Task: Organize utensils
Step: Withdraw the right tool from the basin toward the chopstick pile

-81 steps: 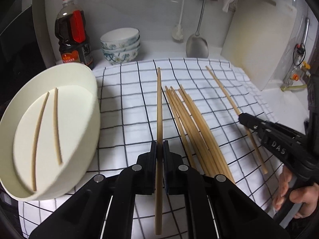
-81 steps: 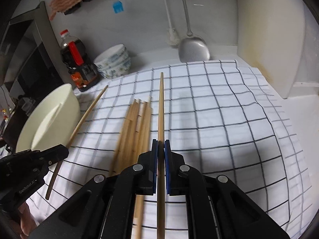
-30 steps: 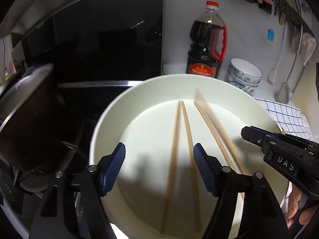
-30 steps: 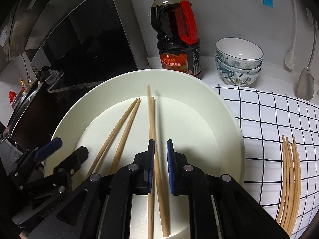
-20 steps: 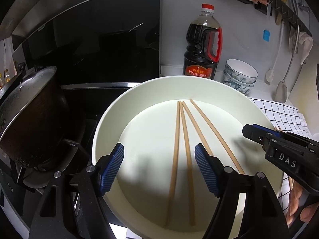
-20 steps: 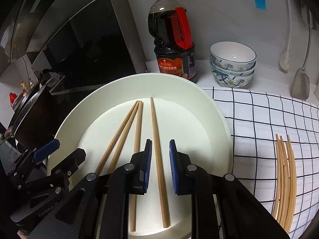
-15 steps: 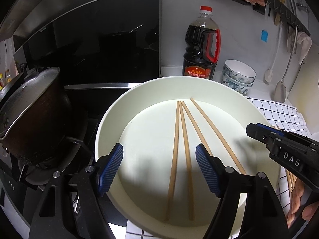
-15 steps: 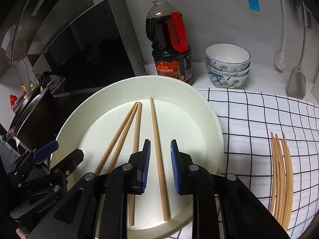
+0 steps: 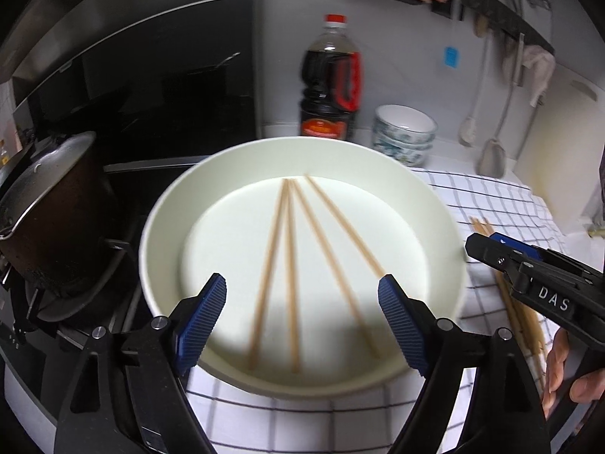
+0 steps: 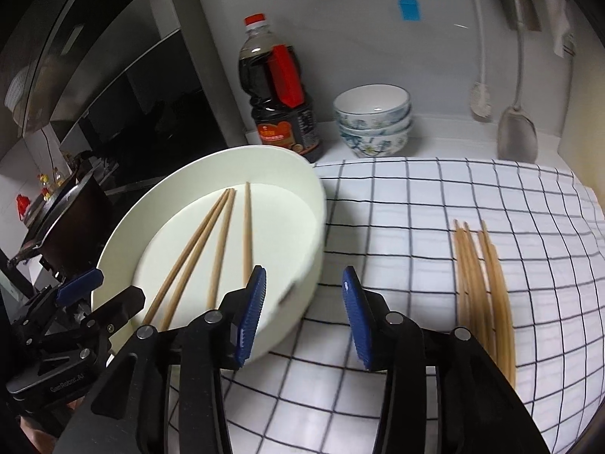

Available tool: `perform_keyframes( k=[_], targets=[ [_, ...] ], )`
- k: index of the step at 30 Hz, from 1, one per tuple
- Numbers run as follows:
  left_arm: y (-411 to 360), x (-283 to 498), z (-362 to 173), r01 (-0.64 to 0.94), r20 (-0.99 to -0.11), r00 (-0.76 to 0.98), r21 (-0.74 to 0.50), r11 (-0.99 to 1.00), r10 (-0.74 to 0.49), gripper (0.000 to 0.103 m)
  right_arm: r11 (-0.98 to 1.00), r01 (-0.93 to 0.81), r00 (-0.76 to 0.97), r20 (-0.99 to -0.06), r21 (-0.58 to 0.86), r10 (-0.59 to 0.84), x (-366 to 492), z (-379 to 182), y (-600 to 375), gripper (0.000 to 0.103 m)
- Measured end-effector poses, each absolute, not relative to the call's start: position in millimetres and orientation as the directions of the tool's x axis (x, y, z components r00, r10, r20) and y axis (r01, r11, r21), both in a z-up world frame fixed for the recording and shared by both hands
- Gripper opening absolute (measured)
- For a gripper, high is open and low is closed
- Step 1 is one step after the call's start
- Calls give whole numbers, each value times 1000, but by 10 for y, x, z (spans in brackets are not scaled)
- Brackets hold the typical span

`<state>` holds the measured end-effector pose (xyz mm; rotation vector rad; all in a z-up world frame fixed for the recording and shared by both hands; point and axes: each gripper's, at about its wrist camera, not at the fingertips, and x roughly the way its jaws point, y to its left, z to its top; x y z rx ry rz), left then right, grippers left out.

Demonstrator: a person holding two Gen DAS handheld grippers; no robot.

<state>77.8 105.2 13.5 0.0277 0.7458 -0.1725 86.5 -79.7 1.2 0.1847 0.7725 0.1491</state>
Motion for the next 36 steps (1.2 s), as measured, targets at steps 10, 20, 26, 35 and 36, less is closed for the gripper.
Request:
perform_keyframes(
  k=[10, 20, 26, 35, 36],
  targets=[
    [482, 527, 118, 247, -672, 714, -19, 969, -196, 84, 971, 6, 740, -654, 240, 157, 506, 23, -1473, 44],
    [-6, 353, 55, 313, -682, 690, -24, 950, -244, 88, 971, 64, 746, -657, 230, 107, 301, -43, -1960, 53],
    [-235, 300, 3, 338, -692, 672, -31, 940, -265, 93, 971, 97, 742, -666, 220, 77, 218, -110, -2216, 56],
    [-458, 269, -64, 357, -707, 652, -32, 934, -273, 95, 962, 135, 735, -675, 238, 64, 168, -248, -2470, 59],
    [-476, 261, -75, 358, -709, 651, -28, 933, -271, 95, 963, 136, 733, -678, 234, 61, 167, -262, -2482, 59]
  ],
)
